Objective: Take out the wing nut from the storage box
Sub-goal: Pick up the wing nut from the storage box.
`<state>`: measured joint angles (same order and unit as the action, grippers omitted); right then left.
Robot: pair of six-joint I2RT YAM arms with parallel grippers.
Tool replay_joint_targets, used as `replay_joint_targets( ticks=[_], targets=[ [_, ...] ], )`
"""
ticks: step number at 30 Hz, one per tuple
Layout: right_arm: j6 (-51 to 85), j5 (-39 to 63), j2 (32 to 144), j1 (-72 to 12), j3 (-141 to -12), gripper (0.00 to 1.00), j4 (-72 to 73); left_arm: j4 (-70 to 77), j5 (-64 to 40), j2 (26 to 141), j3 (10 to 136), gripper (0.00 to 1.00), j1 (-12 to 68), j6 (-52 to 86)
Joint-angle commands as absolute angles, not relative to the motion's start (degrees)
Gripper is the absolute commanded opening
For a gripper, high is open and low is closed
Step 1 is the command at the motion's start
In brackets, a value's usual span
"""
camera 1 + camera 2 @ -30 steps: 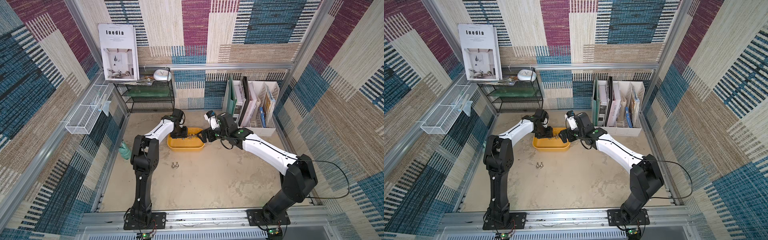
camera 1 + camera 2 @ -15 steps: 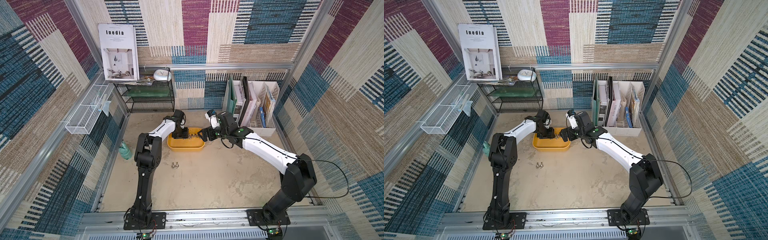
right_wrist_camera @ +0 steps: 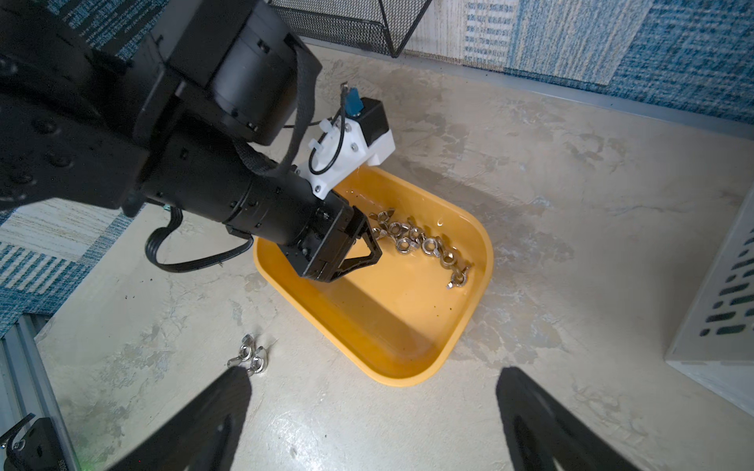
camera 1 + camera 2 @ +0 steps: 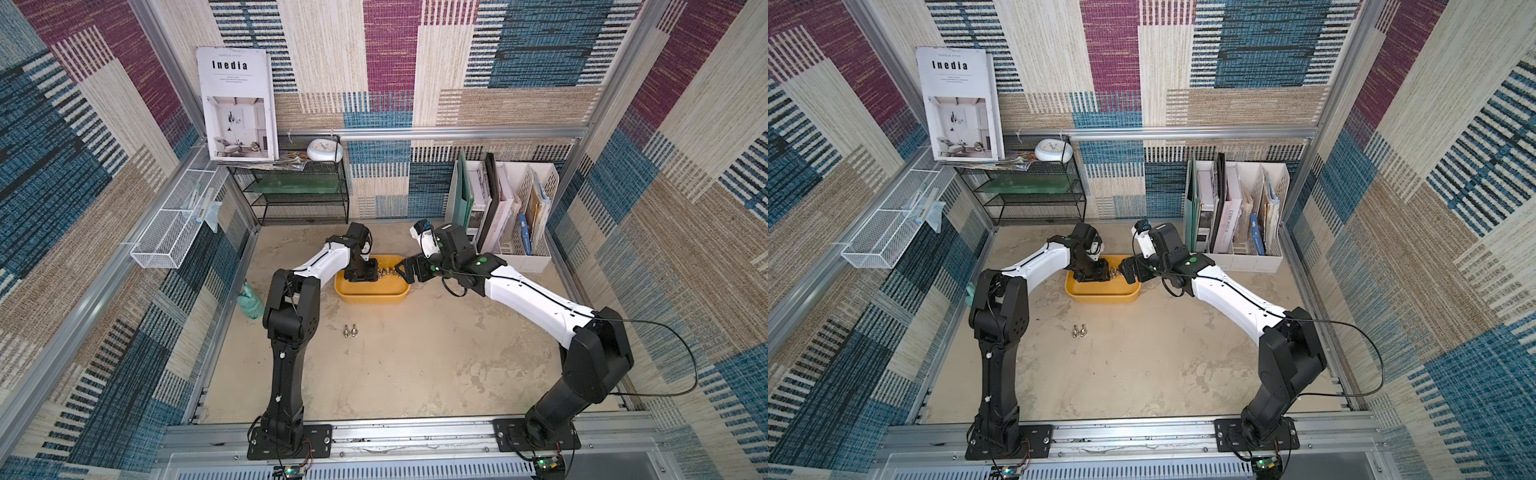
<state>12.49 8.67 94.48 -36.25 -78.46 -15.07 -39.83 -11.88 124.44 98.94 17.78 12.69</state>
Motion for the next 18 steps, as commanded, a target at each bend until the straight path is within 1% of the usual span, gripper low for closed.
replay_joint_targets(
  ticks=[1, 2, 5, 10, 18],
  targets=[
    [12.40, 10.08, 94.66, -36.25, -78.48, 0.99, -14.75, -39.20, -9.09, 124.17, 98.99, 0.58, 17.53, 11.64],
    [12.24, 10.25, 94.60, -36.22, -78.48, 0.99, -14.90, -39.12, -8.44, 124.31, 99.16, 0.60, 17.48, 11.20],
    [12.03, 10.38, 94.38, -36.21, -78.40, 0.99, -15.21, -38.64, -8.30, 124.88, 99.84, 0.64, 17.49, 9.44],
    [12.04, 10.20, 93.96, -36.21, -78.12, 0.99, -15.38, -38.89, -9.40, 127.20, 102.42, 0.61, 17.49, 8.35],
    [12.04, 9.93, 93.87, -36.22, -78.13, 0.99, -15.29, -38.75, -10.34, 128.18, 103.45, 0.60, 17.48, 7.82]
  ],
)
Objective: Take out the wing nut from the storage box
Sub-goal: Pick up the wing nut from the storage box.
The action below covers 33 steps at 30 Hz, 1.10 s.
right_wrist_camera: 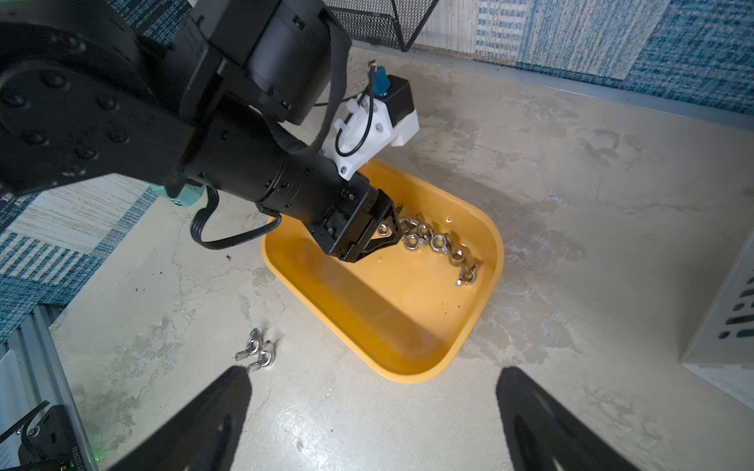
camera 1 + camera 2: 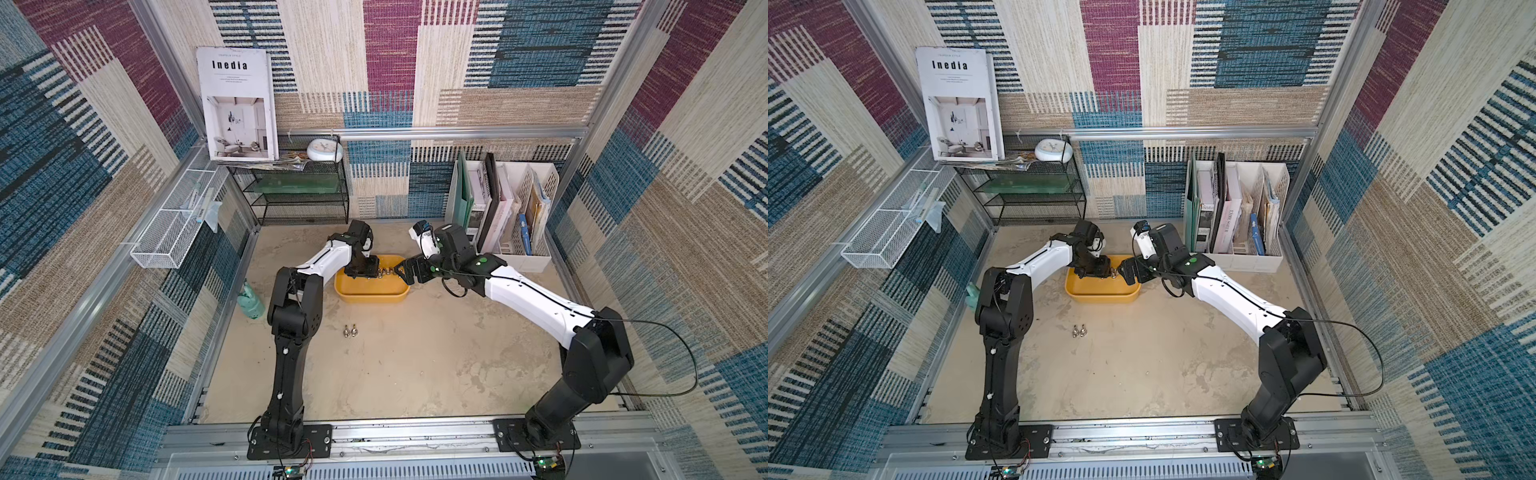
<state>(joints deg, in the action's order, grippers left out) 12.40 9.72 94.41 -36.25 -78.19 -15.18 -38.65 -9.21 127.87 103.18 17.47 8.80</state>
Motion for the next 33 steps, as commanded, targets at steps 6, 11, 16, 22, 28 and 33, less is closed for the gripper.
replay_joint_targets(
  ticks=[6, 11, 16, 22, 28, 33],
  targets=[
    [12.35, 10.01, 94.31, -36.31, -78.27, 0.99, -14.90, -38.67, -12.71, 127.88, 102.80, 0.56, 17.64, 8.00],
    [12.26, 10.23, 94.66, -36.28, -78.48, 0.99, -14.68, -38.50, -13.51, 126.60, 101.32, 0.55, 17.84, 8.54],
    [12.39, 10.59, 95.01, -36.23, -78.53, 0.99, -14.38, -37.81, -13.96, 125.00, 98.99, 0.53, 18.43, 8.96],
    [12.41, 10.80, 95.10, -36.25, -78.78, 0.99, -14.40, -37.92, -11.07, 124.85, 98.48, 0.49, 18.80, 9.31],
    [12.31, 11.05, 95.10, -36.24, -78.73, 0.99, -14.66, -39.59, -7.78, 125.73, 100.06, 0.33, 18.77, 9.14],
    [12.20, 11.06, 95.01, -36.22, -78.66, 0.99, -14.68, -39.80, -7.38, 126.39, 100.72, 0.22, 18.81, 9.32]
  ],
)
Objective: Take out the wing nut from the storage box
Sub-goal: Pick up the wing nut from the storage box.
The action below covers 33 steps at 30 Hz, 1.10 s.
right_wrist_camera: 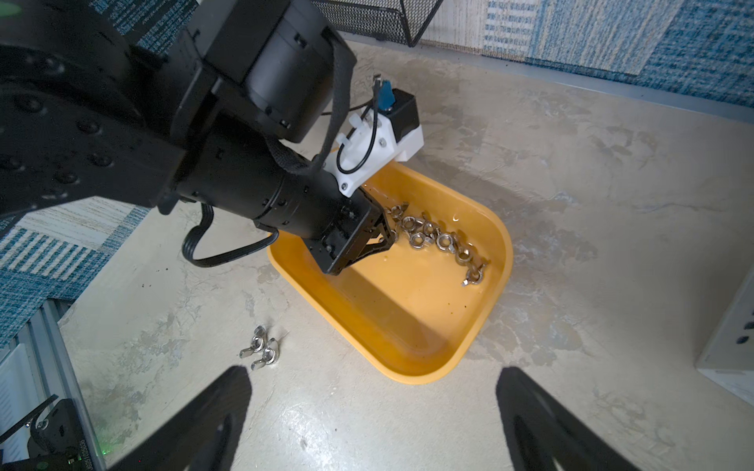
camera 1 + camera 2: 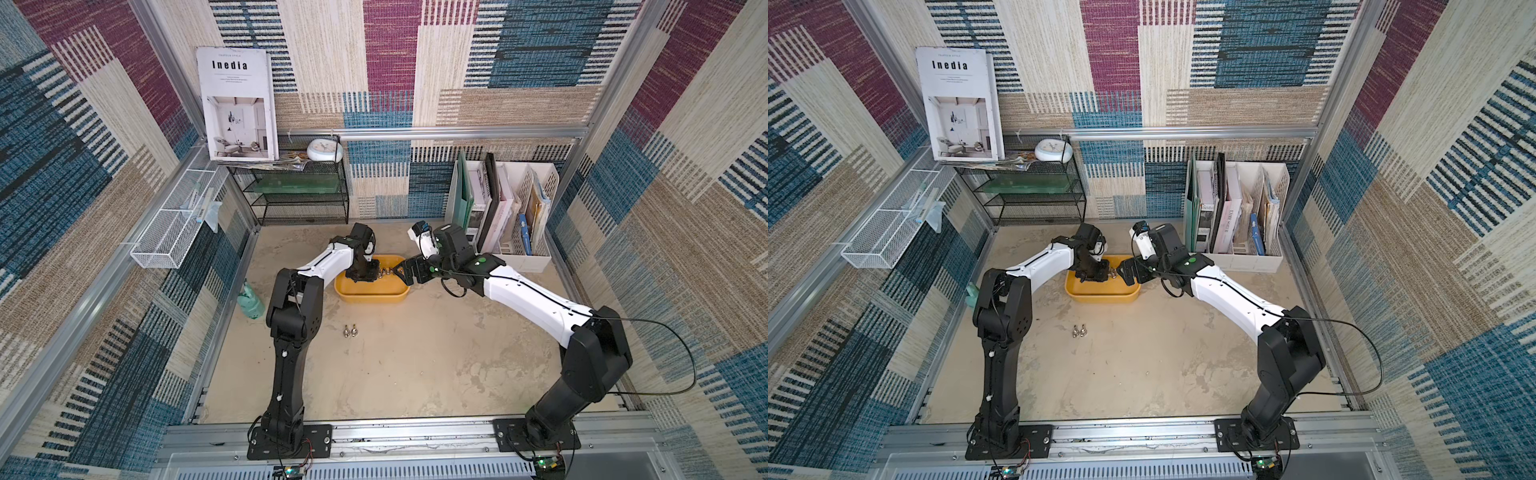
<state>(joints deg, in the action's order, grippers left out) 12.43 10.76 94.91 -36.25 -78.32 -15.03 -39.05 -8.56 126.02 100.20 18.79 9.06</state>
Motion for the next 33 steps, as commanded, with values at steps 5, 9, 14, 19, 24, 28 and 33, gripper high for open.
replay_joint_targets(
  ticks=[5, 9, 14, 19, 24, 28, 33],
  targets=[
    [12.19, 11.07, 95.01, -36.26, -78.57, 0.99, -14.75, -40.16, -7.91, 126.58, 100.88, 0.24, 18.83, 9.13],
    [12.17, 11.06, 95.08, -36.23, -78.62, 0.99, -14.68, -40.23, -7.57, 126.80, 100.49, 0.22, 18.81, 9.10],
    [12.19, 11.05, 95.10, -36.27, -78.62, 0.99, -14.68, -40.34, -7.25, 127.08, 100.72, 0.20, 18.81, 8.96],
    [12.17, 11.08, 95.01, -36.23, -78.64, 0.99, -14.68, -40.69, -7.55, 127.78, 101.43, 0.19, 18.85, 9.01],
    [12.16, 10.99, 94.99, -36.21, -78.57, 0.99, -14.68, -40.69, -7.41, 127.78, 101.66, 0.11, 18.85, 9.14],
    [12.28, 11.04, 95.05, -36.25, -78.66, 0.99, -14.61, -40.84, -7.21, 126.85, 101.48, 0.05, 18.83, 9.31],
    [12.37, 11.60, 95.36, -36.29, -78.63, 0.99, -14.22, -40.96, -6.09, 123.71, 100.24, 0.00, 18.83, 9.40]
  ],
)
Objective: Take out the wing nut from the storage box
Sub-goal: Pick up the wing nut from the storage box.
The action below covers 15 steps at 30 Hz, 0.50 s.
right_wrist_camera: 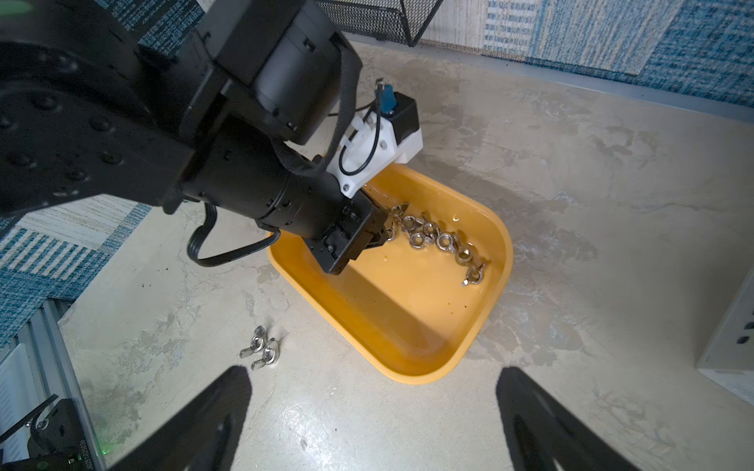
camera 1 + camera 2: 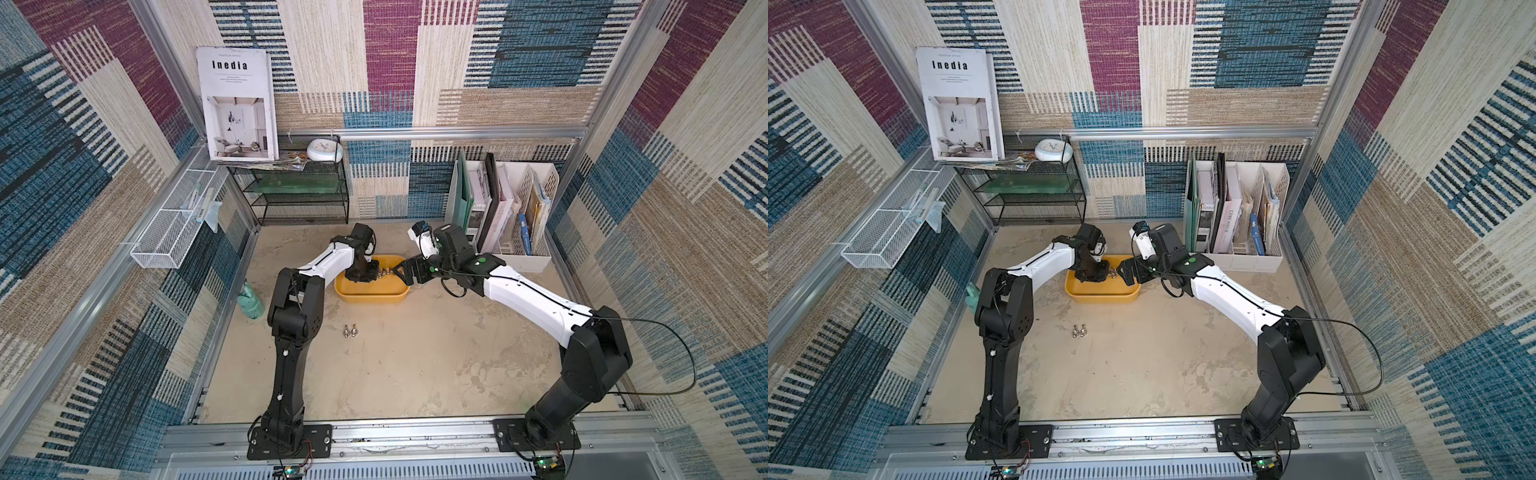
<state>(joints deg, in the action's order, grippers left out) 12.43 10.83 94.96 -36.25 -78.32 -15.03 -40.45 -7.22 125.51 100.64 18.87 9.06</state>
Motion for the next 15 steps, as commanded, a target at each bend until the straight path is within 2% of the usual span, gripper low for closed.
replay_joint_targets(
  ticks=[1, 15],
  targets=[
    [12.37, 11.75, 95.41, -36.29, -78.66, 0.99, -14.07, -40.94, -5.90, 122.86, 99.73, 0.00, 18.88, 9.45],
    [12.48, 17.45, 99.18, -36.34, -81.11, 0.99, -11.44, -41.05, -3.16, 103.96, 84.46, 0.00, 18.73, 12.10]
  ],
)
